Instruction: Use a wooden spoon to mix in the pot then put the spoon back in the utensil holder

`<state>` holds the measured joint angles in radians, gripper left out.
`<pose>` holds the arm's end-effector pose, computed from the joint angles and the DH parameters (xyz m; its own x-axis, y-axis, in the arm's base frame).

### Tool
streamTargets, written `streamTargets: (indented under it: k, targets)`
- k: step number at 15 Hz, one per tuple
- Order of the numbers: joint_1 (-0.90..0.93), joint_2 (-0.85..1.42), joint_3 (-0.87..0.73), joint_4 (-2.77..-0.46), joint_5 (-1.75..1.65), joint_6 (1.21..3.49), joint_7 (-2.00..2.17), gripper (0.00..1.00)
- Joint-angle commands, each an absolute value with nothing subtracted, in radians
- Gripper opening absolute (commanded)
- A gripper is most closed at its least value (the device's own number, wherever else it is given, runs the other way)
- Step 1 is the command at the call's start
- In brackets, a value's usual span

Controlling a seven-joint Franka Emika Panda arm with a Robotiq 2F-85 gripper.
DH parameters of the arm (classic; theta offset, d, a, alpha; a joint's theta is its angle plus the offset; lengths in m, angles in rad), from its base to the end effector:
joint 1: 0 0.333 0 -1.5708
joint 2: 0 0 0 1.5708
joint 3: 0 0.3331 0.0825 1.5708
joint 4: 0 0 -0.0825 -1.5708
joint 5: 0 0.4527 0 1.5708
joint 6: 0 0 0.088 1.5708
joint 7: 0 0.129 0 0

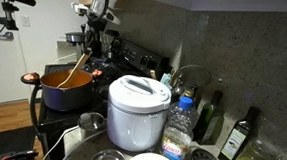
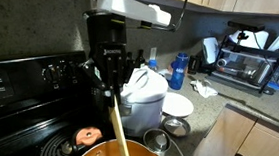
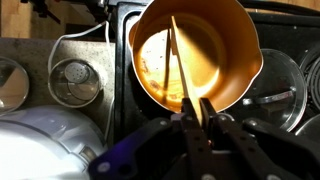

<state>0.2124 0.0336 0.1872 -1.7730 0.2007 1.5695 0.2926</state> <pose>0.5513 0.2596 0.4946 0.9544 0.0983 -0.2820 0.0654 -0.9901 -0.1239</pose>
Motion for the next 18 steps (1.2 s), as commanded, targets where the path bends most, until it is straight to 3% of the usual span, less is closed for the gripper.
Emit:
streamTargets:
  k: [1, 18]
  targets:
    - [0.200, 0.010, 0.181, -1.745, 0.208, 1.577, 0.319, 0.03]
    - [0.193, -0.134, 0.216, -1.706, 0.089, 1.832, 0.364, 0.03]
